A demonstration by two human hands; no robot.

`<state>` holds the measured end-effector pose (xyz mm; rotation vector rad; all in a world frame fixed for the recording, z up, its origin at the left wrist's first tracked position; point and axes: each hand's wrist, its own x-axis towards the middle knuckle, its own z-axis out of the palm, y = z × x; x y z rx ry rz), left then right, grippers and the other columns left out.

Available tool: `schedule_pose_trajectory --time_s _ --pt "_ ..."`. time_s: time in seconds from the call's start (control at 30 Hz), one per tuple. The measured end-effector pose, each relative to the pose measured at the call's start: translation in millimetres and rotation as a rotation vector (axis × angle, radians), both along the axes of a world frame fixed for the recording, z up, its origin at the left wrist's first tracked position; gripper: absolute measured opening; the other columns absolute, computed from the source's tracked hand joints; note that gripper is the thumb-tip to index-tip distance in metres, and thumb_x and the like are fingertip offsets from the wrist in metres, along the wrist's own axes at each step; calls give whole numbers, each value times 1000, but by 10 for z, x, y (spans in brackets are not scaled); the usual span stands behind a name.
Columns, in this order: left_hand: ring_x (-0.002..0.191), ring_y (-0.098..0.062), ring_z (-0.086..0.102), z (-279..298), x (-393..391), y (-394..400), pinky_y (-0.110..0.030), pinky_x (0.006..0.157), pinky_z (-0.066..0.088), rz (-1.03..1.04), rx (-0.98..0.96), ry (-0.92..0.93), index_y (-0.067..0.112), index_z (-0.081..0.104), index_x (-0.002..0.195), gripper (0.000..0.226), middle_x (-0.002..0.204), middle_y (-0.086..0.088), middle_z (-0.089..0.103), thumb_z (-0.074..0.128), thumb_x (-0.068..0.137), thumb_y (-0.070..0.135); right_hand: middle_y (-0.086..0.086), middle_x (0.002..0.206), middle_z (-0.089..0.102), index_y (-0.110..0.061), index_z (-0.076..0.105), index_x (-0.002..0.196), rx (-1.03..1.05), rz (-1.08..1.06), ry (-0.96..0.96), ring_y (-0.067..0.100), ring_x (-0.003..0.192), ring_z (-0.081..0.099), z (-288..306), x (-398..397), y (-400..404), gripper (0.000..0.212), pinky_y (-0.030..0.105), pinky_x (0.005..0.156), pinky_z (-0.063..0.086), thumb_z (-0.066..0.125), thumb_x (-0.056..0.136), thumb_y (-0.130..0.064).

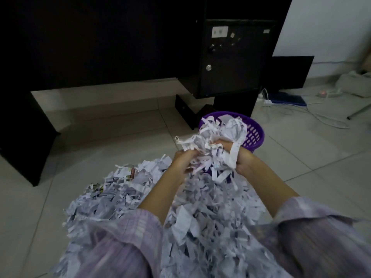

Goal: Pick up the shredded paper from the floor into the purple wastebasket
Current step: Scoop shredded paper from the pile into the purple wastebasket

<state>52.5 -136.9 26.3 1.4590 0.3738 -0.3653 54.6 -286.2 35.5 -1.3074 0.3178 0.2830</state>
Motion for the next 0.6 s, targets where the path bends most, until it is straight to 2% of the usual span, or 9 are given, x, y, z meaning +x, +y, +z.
schedule_pose_trajectory --time_s 0.03,0.1,0.2,0.23,0.33,0.4,0.47,0.53,0.6 --pt "69 -18 56 54 73 -48 -24 57 45 -22 -8 -30 4 59 116 38 89 -8 60 65 82 21 4 84 55 3 54 125 35 -74 -46 18 70 55 61 95 -67 29 22 62 50 39 101 -7" --pt "73 -14 58 126 254 -165 -22 57 49 -56 -20 -100 5 58 117 36 91 -6 62 65 86 24 6 80 60 -5 62 110 121 -173 -112 19 63 62 314 290 -211 25 22 56 54 38 101 -5" --pt "80 -6 56 222 499 -331 -19 61 47 -145 57 -224 12 56 110 33 98 -1 62 66 87 35 9 88 67 -10 67 91 27 -118 -145 21 74 65 496 568 -435 15 39 77 53 52 96 -10" --pt "83 -6 55 221 609 -401 -18 63 47 -178 91 -255 13 55 110 34 102 0 61 66 88 36 8 88 68 -11 67 90 0 -139 -155 21 75 65 535 700 -552 13 40 77 54 55 94 -10" --pt "103 -16 56 151 911 -566 -21 84 45 -187 225 -346 5 54 123 43 122 -8 59 67 88 27 2 73 71 -13 67 84 -1 -206 -239 17 64 68 732 1031 -762 13 31 53 58 58 93 -9" --pt "116 -23 53 88 1067 -648 -26 93 43 -237 338 -376 2 52 127 47 130 -13 54 67 88 23 2 76 72 -13 69 85 1 -241 -277 16 65 68 774 1250 -888 15 27 48 55 57 93 -8" --pt "120 -24 51 3 1206 -742 -24 94 41 -293 426 -401 3 49 130 48 132 -13 53 66 89 21 2 77 71 -11 69 87 -61 -276 -275 17 65 65 740 1439 -1000 16 30 52 56 56 93 -5" --pt "122 -23 49 -100 1288 -794 -20 93 38 -352 526 -429 4 48 132 49 133 -11 52 64 90 23 7 81 66 -7 63 102 -210 -311 -256 21 66 62 601 1549 -1038 14 36 57 50 54 93 -3" --pt "123 -25 50 -213 1353 -843 -26 101 39 -425 686 -472 7 50 131 45 133 -9 54 62 91 25 10 91 64 -7 60 112 -400 -309 -218 26 80 62 352 1640 -1056 24 38 66 52 60 88 -5"
